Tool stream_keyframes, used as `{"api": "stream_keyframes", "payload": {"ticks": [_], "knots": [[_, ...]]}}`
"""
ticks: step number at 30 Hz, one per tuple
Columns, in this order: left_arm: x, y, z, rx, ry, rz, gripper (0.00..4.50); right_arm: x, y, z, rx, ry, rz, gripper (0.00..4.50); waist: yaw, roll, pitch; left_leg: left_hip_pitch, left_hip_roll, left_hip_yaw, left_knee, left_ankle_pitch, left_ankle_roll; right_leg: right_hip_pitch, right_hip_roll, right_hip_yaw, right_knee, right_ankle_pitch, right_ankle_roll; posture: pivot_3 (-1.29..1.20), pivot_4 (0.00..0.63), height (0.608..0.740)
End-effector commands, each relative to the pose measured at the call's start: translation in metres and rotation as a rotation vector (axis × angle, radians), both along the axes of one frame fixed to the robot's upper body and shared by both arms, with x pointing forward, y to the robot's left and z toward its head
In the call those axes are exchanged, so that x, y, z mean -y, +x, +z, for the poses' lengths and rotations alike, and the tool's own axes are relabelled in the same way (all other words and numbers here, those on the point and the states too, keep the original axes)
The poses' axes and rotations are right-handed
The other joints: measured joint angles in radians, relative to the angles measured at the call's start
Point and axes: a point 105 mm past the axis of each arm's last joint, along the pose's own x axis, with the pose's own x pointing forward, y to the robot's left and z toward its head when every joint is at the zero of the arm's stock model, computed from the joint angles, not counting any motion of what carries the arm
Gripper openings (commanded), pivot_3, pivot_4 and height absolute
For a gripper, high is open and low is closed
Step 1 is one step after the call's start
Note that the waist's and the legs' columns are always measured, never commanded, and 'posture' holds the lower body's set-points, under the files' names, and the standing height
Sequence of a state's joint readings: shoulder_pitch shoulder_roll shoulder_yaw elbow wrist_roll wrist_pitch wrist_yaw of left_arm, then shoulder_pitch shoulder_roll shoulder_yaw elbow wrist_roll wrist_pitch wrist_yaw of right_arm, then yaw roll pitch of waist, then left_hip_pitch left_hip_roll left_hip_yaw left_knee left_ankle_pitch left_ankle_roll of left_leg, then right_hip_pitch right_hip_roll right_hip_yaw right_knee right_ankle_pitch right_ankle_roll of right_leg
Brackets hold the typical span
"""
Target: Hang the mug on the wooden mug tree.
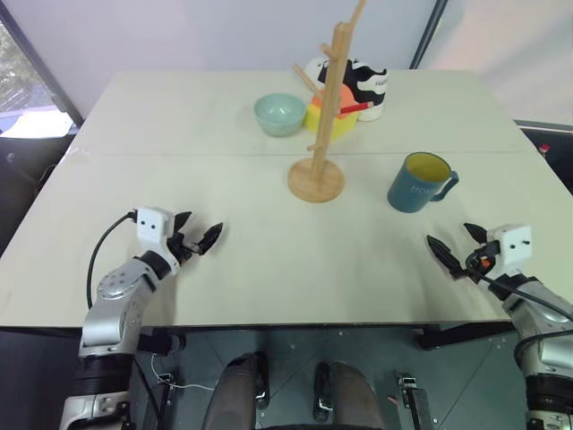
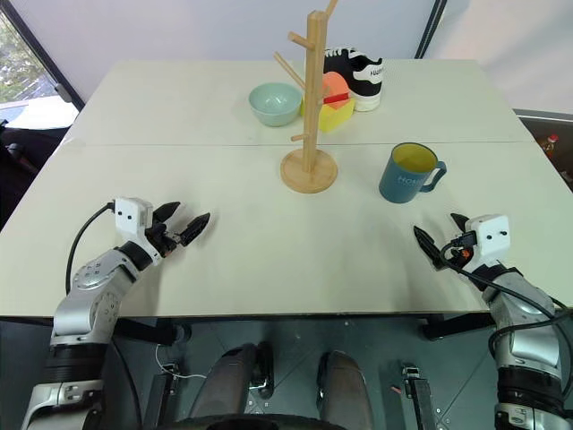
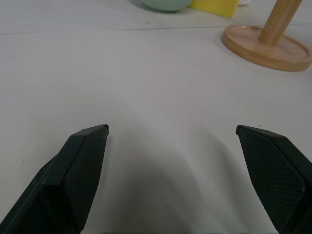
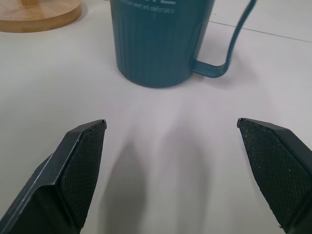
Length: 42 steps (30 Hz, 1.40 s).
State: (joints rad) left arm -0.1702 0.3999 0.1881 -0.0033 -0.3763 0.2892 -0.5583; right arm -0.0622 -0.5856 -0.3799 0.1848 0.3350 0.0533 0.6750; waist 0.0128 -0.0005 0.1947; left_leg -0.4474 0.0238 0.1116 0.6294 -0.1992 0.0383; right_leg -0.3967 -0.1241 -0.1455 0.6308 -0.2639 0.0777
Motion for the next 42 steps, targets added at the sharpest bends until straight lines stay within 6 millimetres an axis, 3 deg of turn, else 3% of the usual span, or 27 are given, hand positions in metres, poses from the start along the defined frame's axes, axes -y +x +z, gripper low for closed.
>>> {"api": "stream_keyframes", "payload": {"ticks": [1,8,11,20,24,27,42], "knots": [[0.001,-0.001,0.015,0.058,0.007,-0.004,4.5,0.003,0.002,0.01,0.04,-0.011,-0.005,4.47,0.0,0.0,0.0,0.0,0.0,0.0,0.0,0.0,0.0,0.0,0.0,0.0,0.0,0.0,0.0,0.0,0.15,0.74],[0.002,-0.002,0.016,0.057,-0.009,-0.01,4.5,0.003,0.006,0.008,0.032,-0.001,-0.01,4.47,-0.001,0.0,0.0,0.0,0.0,0.0,0.001,0.0,0.0,-0.001,0.0,0.0,0.0,0.0,0.0,0.0,0.15,0.74],[0.012,-0.005,0.017,0.059,0.003,-0.051,4.5,0.004,0.008,0.01,0.042,0.005,-0.031,4.47,-0.001,0.0,0.0,0.0,0.0,0.0,0.0,0.0,0.0,0.0,0.0,0.0,0.0,0.0,0.0,0.0,0.15,0.74],[0.079,-0.036,0.044,0.14,-0.036,-0.446,4.5,0.028,0.021,0.026,0.1,-0.011,-0.164,4.47,0.0,0.001,0.0,-0.001,0.0,0.001,0.001,0.0,0.0,0.0,0.0,0.0,0.0,0.0,-0.001,0.0,0.15,0.74],[0.12,-0.058,0.05,0.138,0.001,-0.679,4.5,0.033,0.036,0.031,0.119,-0.014,-0.229,4.47,-0.003,0.002,0.0,-0.001,0.0,0.001,0.001,0.0,0.0,0.0,0.001,0.001,0.0,0.0,-0.001,0.0,0.15,0.74],[0.134,-0.062,0.055,0.15,0.011,-0.732,4.5,0.036,0.046,0.036,0.136,-0.019,-0.258,4.47,-0.003,0.003,0.0,-0.001,0.001,0.002,0.002,0.001,0.0,0.0,0.003,0.002,0.0,0.001,-0.001,0.0,0.15,0.74],[0.143,-0.067,0.066,0.171,0.016,-0.759,4.5,0.035,0.078,0.041,0.138,-0.027,-0.253,4.47,-0.005,0.003,0.0,0.001,0.004,0.004,0.003,0.003,0.001,0.0,0.006,0.002,0.002,0.001,-0.002,0.0,0.15,0.74]]}}
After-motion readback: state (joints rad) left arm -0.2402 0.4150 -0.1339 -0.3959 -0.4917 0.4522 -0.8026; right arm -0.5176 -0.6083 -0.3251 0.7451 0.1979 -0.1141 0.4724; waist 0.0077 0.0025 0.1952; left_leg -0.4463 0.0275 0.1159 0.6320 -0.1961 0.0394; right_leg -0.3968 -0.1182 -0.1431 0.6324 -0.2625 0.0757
